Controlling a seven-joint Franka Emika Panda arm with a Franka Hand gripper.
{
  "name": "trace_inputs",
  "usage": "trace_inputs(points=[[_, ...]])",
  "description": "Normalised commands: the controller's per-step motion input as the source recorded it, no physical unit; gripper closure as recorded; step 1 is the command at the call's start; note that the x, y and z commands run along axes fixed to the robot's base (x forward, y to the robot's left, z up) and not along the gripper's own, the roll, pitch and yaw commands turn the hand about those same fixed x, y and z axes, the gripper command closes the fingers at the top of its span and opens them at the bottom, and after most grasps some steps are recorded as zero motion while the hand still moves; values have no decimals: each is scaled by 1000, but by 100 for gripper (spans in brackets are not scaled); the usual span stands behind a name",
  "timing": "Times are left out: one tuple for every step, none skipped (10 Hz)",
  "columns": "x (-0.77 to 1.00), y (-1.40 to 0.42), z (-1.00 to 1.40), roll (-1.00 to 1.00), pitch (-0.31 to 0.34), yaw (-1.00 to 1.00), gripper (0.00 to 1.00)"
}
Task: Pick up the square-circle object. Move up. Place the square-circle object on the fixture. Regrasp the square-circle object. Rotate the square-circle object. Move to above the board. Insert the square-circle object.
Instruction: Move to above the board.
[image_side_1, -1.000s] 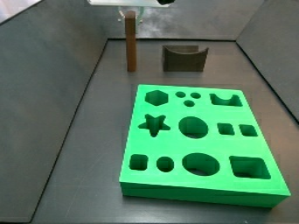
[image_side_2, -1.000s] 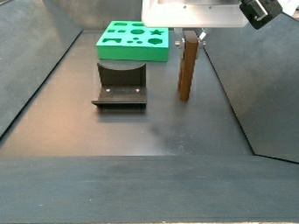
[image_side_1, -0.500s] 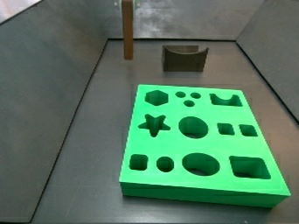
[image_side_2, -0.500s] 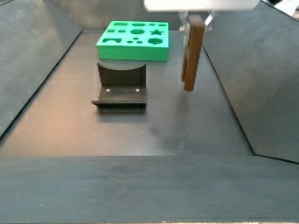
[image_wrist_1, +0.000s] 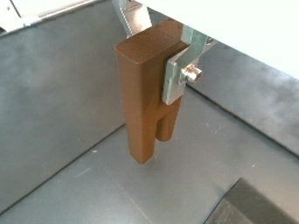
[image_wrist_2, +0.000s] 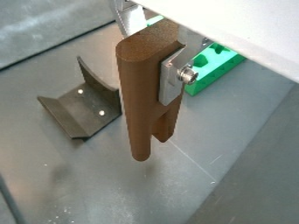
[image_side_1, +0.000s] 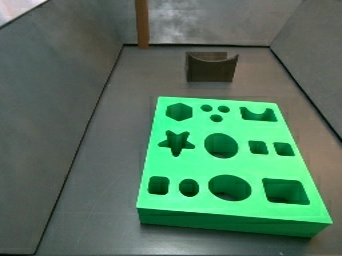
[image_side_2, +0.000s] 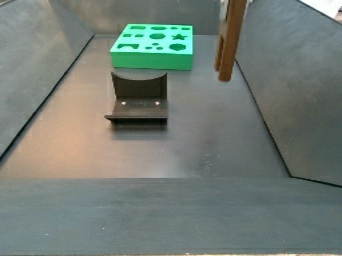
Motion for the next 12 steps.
trace_inputs(points=[[-32,14,1000,98,78,32,100],[-21,10,912,90,79,32,100],[-8,3,644,86,79,32,100],[-3,0,540,85,79,33,100],[5,-4,330,88,80,32,100],[283,-1000,271,64,196,-270,100],[287,-1000,245,68,190,-239,100],[298,-1000,256,42,200,-133,100],[311,-1000,258,-13,181,-78,100],[314,-1000,253,-35,163,-50,100],[321,-1000,258,0,130,-11,100],[331,-1000,260,0,121,2,100]])
